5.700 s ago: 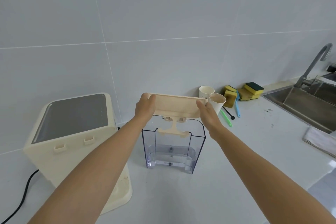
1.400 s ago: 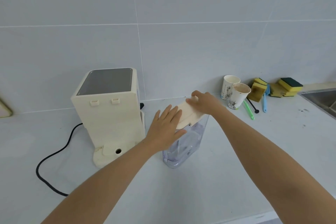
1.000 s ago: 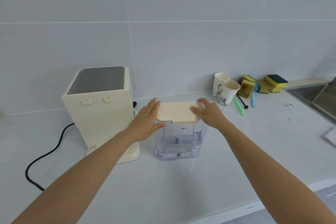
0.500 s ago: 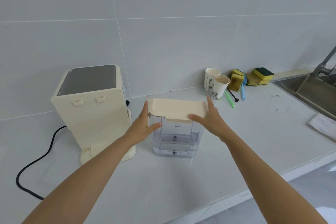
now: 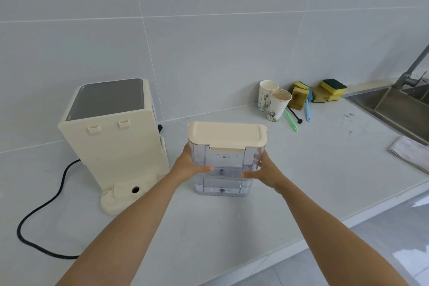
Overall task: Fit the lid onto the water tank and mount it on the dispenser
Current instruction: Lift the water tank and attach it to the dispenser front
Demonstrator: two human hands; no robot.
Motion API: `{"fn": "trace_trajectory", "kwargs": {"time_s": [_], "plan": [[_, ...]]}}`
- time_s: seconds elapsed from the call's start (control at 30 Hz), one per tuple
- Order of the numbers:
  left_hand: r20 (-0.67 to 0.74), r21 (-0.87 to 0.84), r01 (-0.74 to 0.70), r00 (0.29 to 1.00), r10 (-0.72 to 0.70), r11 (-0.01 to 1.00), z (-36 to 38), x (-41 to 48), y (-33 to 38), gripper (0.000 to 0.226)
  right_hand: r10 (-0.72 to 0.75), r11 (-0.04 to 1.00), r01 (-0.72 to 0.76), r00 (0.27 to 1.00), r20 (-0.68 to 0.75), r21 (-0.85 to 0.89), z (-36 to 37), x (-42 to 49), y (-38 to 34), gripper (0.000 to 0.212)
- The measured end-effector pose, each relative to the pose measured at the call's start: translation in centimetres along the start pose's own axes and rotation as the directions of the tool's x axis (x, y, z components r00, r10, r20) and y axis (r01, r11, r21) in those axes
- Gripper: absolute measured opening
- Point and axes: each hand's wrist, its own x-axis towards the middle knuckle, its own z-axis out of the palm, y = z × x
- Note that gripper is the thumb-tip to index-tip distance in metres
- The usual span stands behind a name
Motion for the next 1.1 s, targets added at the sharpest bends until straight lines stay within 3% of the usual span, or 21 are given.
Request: {"fn": "trace_trajectory", "kwargs": {"time_s": [0.13,0.2,0.43,0.5,0.7,1.1], "plan": [[-0.024,0.069,0.018,1.0,-0.016,0.997,-0.7,0.6,0.6,0.097,0.021,1.0,-0.021,1.0,0.0,0.012,0.3,0.8,0.0,0.098],[-0.131,0.078,0.023,0.991,-0.013,0.997,-4.3,0.3,0.6,0.094,-0.032,0.999,0.034,0.998,0.05,-0.038,2.4,2.7,-3.0,0.096],[-0.074,0.084,0.004,0.997,0.002,0.996,-4.5,-0.2,0.7,0.117,-0.045,0.999,0.044,0.998,-0.032,-0.026,2.5,2.9,-2.1,0.096],[-0.282,-0.012,0.062,0.957,-0.063,0.998,-10.7,-3.3,-1.5,0.116,-0.142,0.985,0.155,0.977,0.159,-0.077,8.7,5.1,-6.1,0.094],[-0.282,0.001,0.073,0.957,-0.069,0.997,-9.8,-5.3,-1.6,0.089,-0.103,0.98,0.126,0.983,0.15,-0.154,8.3,4.6,-5.6,0.093],[-0.301,0.028,0.018,0.953,-0.009,0.999,-9.8,-7.3,1.5,0.075,-0.128,0.968,0.149,0.985,0.113,-0.204,5.7,1.1,-8.7,0.096]]}}
